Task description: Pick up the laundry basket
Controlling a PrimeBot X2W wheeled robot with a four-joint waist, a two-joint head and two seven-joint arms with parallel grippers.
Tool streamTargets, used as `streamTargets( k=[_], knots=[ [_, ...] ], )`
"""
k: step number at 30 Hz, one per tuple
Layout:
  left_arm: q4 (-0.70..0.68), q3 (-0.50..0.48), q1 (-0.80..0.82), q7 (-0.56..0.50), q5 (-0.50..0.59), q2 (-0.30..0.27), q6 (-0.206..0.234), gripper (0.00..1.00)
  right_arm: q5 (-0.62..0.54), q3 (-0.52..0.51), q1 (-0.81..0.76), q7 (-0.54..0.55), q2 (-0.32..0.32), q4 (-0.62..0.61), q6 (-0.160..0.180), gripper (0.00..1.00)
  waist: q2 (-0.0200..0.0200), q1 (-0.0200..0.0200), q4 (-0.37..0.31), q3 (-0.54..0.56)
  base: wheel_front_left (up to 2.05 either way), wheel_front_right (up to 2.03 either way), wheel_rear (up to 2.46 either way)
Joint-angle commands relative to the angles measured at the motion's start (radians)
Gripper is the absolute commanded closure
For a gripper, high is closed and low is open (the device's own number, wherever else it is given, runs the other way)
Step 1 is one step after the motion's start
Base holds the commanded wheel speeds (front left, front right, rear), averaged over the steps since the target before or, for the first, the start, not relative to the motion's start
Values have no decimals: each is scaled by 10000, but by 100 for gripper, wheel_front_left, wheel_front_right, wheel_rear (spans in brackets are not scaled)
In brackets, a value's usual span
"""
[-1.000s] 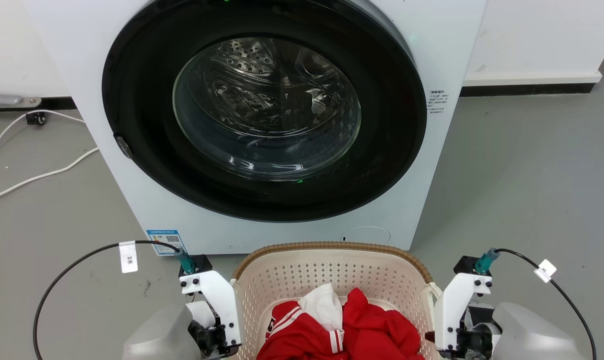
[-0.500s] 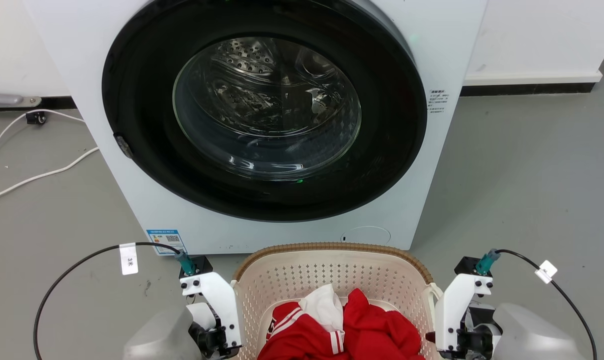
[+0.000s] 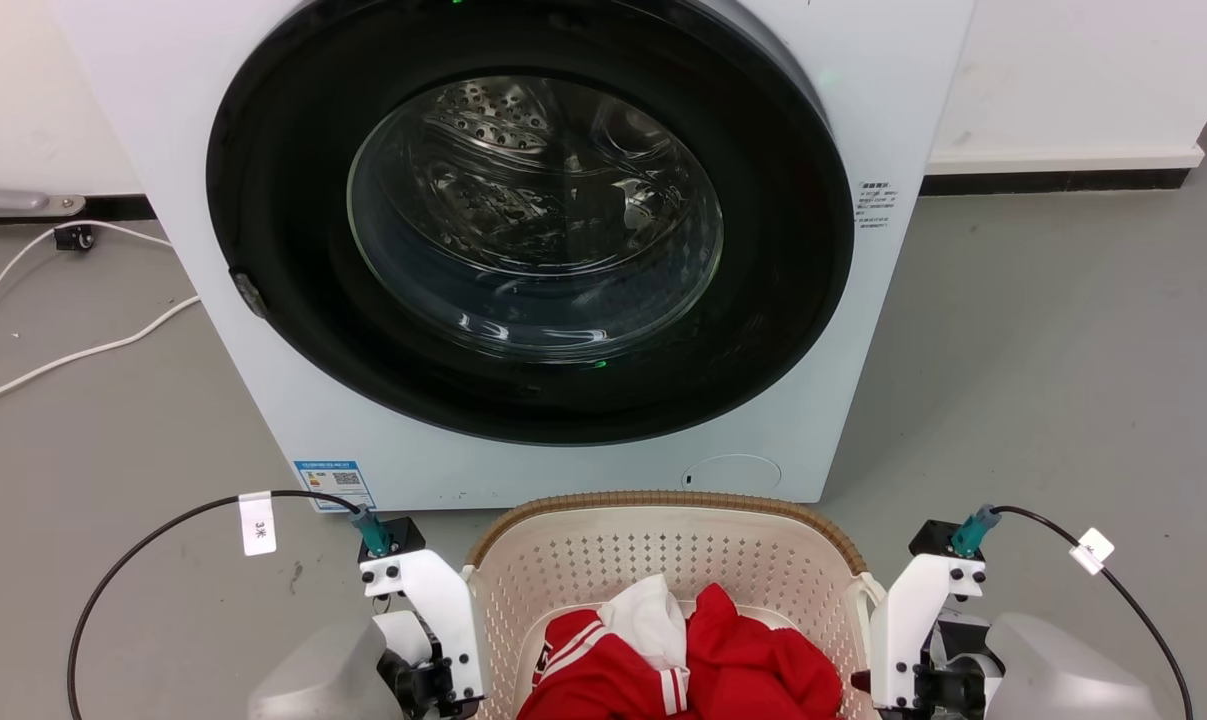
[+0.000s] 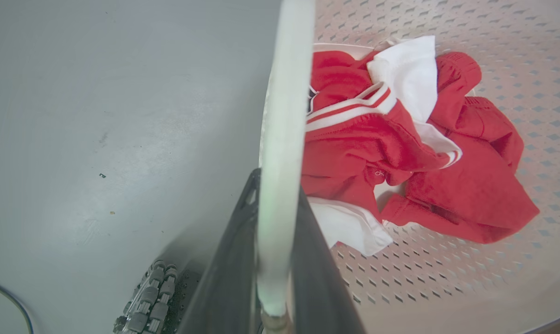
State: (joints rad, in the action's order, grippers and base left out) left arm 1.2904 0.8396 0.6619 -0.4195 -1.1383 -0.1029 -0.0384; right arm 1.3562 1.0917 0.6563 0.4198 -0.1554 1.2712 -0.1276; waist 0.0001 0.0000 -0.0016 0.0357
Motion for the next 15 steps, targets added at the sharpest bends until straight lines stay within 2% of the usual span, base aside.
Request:
streamTargets(
  k=[1,15],
  knots=[
    [-32,-4,-67,70,-51,69,-29,100,94,4,-53,9,150,-52,-57,100,-1,0,1,1,0,0,0],
    [-33,12,-34,138,-90,72,-52,100,126,13,-50,1,180,-19,-57,100,-1,0,12,15,0,0,0]
  ],
)
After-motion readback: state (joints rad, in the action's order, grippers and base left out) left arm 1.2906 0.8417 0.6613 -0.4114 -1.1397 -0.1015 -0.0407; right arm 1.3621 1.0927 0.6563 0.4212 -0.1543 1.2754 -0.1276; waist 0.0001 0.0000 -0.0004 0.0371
